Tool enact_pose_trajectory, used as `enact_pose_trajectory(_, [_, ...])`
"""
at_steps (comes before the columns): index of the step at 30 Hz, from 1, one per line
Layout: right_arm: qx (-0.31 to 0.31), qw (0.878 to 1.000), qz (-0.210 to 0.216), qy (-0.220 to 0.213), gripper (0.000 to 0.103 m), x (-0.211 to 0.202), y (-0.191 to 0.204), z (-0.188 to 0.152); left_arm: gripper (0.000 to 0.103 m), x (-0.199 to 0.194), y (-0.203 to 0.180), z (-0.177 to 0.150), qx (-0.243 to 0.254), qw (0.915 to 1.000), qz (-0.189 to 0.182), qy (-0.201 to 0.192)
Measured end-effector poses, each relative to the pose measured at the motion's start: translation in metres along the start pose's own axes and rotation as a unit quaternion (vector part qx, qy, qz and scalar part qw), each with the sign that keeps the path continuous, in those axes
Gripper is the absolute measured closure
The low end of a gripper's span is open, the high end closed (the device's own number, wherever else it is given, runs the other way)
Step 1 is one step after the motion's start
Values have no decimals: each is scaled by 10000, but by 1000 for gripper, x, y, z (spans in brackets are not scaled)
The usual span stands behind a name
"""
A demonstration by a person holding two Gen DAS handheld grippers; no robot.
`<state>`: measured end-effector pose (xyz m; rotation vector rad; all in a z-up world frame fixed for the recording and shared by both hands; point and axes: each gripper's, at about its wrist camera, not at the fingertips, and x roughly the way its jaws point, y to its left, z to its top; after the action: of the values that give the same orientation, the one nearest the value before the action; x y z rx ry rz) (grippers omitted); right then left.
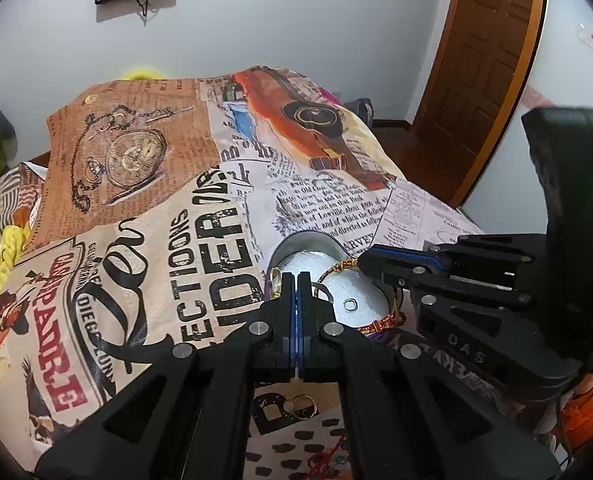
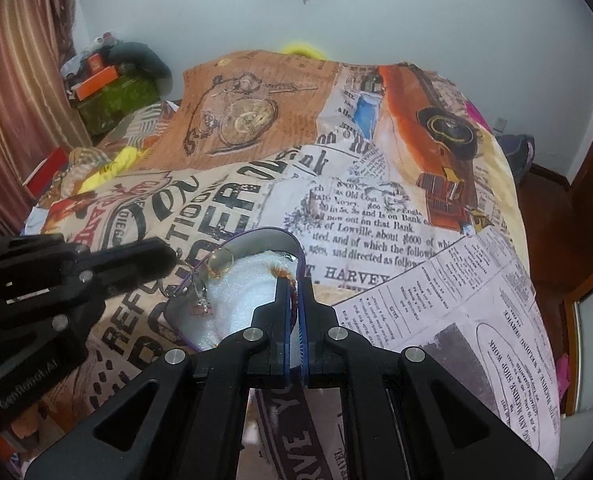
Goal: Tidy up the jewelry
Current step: 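Carry the ring in the left tool and bracelet in the right tool into the heart tin, release, then move both open tools back from the tin to the jewelry pile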
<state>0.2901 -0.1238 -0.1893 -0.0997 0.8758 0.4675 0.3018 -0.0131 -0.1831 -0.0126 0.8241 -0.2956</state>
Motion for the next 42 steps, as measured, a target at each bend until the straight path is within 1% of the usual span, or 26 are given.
enact_pose_trajectory(3, [62, 9999, 127, 31, 100, 0, -3, 0, 103, 6, -2, 0, 26, 10000, -36, 77])
enact_pose_trajectory(8, [-29, 9999, 121, 75, 100, -5, -3, -1, 103, 13, -6, -1, 45, 9998, -98, 189])
enact_pose_trajectory(12, [-27, 9997, 195, 108, 99, -8, -4, -1, 103, 14, -12, -2, 129, 9996, -136, 229])
enact_pose_trajectory(15, [-35, 9997, 194, 117, 99, -10, -5, -2, 103, 12, -15, -2, 179, 9995, -92, 239])
enact_pose_trajectory(20, [-39, 9997, 187, 127, 99, -13, -3, -3, 102, 4, -13, -1, 119, 9997, -5, 204])
enact_pose_trajectory(23, [-47, 9997, 184, 155, 98, -17, -1, -3, 97, -3, -9, -1, 46, 9997, 29, 240])
enact_pose_trajectory(25, [-44, 9997, 172, 149, 97, -20, 0, -3, 87, -9, -4, -2, -10, 9996, 146, 233])
enact_pose_trajectory(26, [-45, 9998, 157, 139, 95, -22, 1, -3, 84, -12, -2, -3, -34, 9995, 204, 222])
enact_pose_trajectory(28, [-60, 9998, 114, 120, 92, -26, 2, -4, 74, -21, 2, -6, -101, 9995, 273, 158])
enact_pose_trajectory(29, [-75, 9999, 80, 106, 86, -29, 3, -4, 73, -27, 5, -7, -131, 9994, 297, 119])
enact_pose_trajectory(30, [-90, 9999, 39, 83, 76, -32, 5, -4, 71, -33, 7, -8, -156, 9993, 320, 80])
enact_pose_trajectory(32, [-103, 9999, -28, -28, 64, -41, 7, -5, 71, -42, 11, -11, -180, 9992, 369, 32])
enact_pose_trajectory(36, [-150, 9997, -81, -150, 63, -54, 14, -5, 69, -62, 15, -16, -198, 9986, 485, -57])
enact_pose_trajectory(39, [-175, 9996, -100, -189, 63, -62, 19, -6, 62, -76, 17, -20, -226, 9983, 527, -132])
enact_pose_trajectory(42, [-211, 9995, -122, -224, 63, -70, 25, -8, 62, -87, 17, -25, -225, 9979, 584, -188])
